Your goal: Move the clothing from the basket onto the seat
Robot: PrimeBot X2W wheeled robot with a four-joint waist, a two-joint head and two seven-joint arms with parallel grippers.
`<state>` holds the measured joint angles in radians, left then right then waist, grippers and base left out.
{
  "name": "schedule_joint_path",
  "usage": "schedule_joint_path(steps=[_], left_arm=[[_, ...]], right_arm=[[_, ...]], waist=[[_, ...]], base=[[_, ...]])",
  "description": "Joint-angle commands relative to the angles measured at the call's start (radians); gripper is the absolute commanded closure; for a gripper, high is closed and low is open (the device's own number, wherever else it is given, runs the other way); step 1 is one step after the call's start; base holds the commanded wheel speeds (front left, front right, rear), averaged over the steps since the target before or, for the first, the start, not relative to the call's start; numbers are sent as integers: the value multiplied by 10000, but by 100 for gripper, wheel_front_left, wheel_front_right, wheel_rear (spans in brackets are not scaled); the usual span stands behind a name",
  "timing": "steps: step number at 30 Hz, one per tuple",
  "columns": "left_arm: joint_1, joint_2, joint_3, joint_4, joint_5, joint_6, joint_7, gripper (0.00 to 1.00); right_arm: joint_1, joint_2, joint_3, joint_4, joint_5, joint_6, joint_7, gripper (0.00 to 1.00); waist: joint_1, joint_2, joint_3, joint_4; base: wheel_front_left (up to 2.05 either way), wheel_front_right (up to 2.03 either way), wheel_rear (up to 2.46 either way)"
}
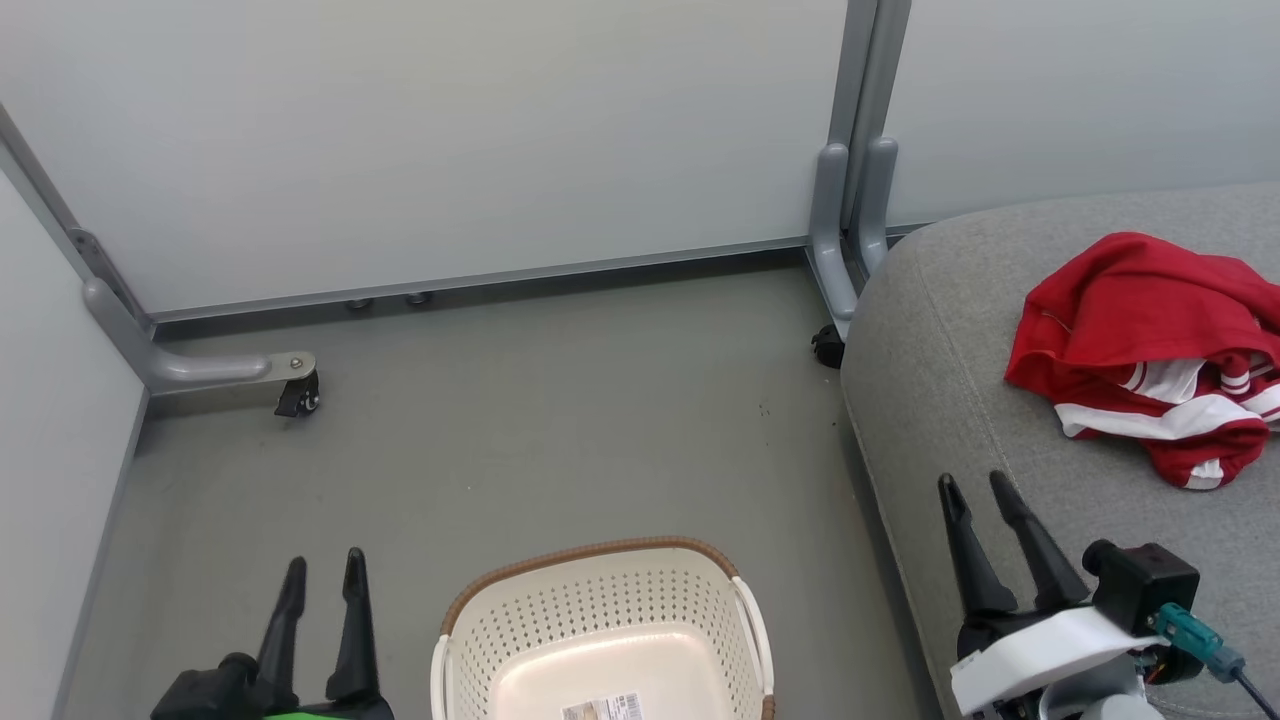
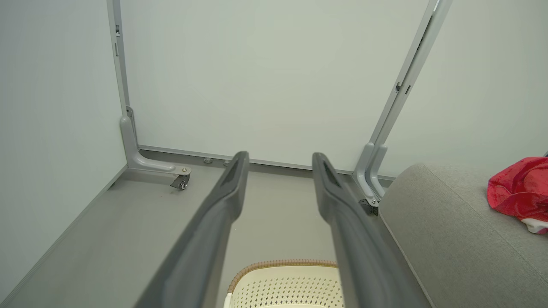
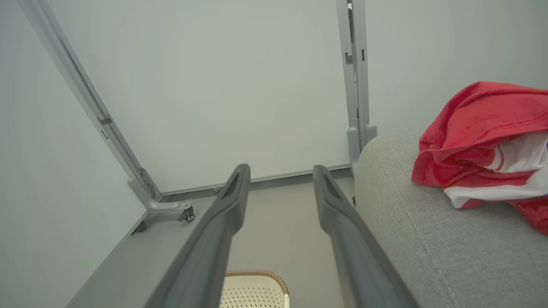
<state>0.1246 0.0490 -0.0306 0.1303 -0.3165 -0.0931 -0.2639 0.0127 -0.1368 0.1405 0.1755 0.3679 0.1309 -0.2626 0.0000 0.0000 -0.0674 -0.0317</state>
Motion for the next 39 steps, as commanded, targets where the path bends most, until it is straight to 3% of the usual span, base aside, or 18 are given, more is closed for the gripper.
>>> schedule_joint_path(steps=[1, 39], left_arm=[[14, -10, -12, 88, 0, 0, 2, 100], [-1048, 2, 621, 570, -5590, -170, 1632, 100]], right_arm=[[64, 13, 13, 82, 0, 0, 2, 100], [-506, 318, -1000, 358, 5448, 0, 1558, 100]], waist=[[0, 0, 1, 0], [0, 0, 208, 94]], base=[[0, 0, 0], [0, 0, 0]])
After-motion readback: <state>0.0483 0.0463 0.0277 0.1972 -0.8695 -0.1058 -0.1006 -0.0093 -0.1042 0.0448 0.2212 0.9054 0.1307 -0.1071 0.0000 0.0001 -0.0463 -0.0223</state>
